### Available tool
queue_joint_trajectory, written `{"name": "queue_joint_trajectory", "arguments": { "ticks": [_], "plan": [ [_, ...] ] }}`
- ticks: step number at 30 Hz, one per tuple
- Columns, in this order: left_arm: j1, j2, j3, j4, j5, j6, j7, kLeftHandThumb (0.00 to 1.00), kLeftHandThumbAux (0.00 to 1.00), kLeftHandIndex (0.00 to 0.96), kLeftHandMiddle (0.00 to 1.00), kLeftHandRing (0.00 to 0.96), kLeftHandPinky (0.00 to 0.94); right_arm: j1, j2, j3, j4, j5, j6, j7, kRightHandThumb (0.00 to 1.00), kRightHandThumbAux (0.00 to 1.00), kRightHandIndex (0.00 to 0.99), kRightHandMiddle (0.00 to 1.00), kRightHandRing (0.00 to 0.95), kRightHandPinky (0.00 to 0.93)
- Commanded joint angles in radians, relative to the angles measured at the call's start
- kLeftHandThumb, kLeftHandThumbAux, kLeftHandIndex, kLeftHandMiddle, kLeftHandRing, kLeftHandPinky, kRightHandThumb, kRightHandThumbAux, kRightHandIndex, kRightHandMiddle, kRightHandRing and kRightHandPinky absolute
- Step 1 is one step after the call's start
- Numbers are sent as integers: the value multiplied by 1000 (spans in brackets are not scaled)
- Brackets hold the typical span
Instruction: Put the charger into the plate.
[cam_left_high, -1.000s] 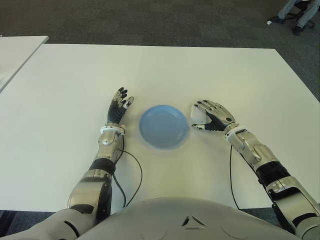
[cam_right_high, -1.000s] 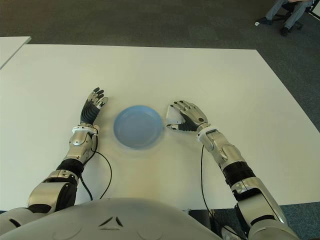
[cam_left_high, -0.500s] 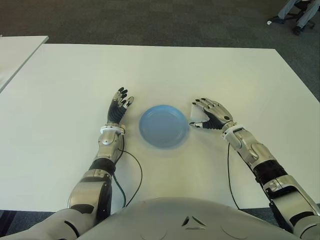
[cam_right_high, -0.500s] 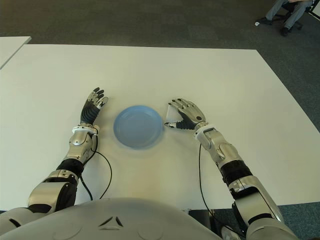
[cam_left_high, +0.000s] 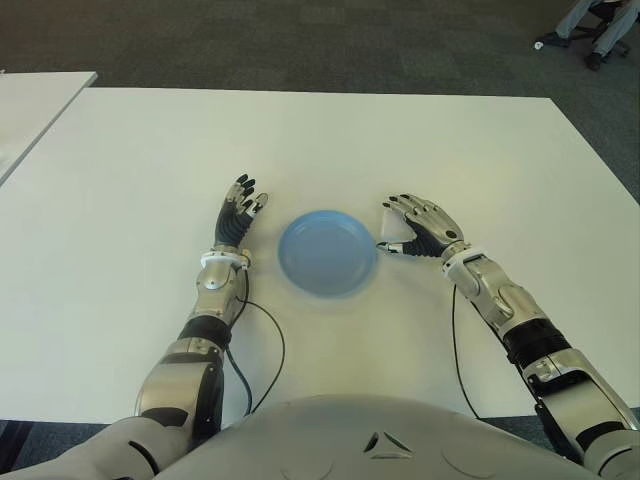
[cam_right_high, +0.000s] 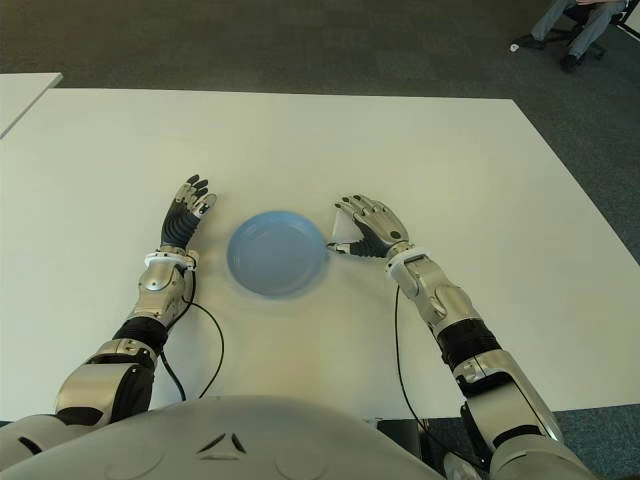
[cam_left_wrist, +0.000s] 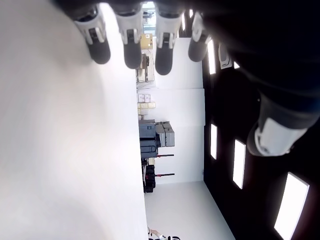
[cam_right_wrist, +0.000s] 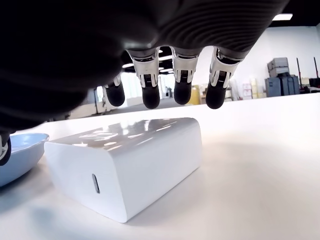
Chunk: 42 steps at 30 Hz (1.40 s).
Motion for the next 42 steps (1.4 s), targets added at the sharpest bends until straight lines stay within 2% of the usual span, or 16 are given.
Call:
{"name": "queue_joint_trajectory", "arguments": {
  "ticks": [1,8,18,42],
  "plan": [
    [49,-7,-11,62,9,34,-3,0,518,55,135,106,80,-8,9,11,12,-4,9,-6,321,279,0,0,0,0],
    [43,-5,-6,77,3,36,-7,0,520,48,125,96,57,-19,13,16,23,-10,9,-11,324,279,0,0,0,0],
    [46,-6,-4,84,3,27,-1,0,526,48,131,108,81,-67,0,36,92,-8,-20,-12,325,282,0,0,0,0],
    [77,11,-1,52,-1,30,-14,0,532,40,126,95,48,-176,-15,72,307,13,-181,-44,284,265,0,0,0,0]
  ]
}}
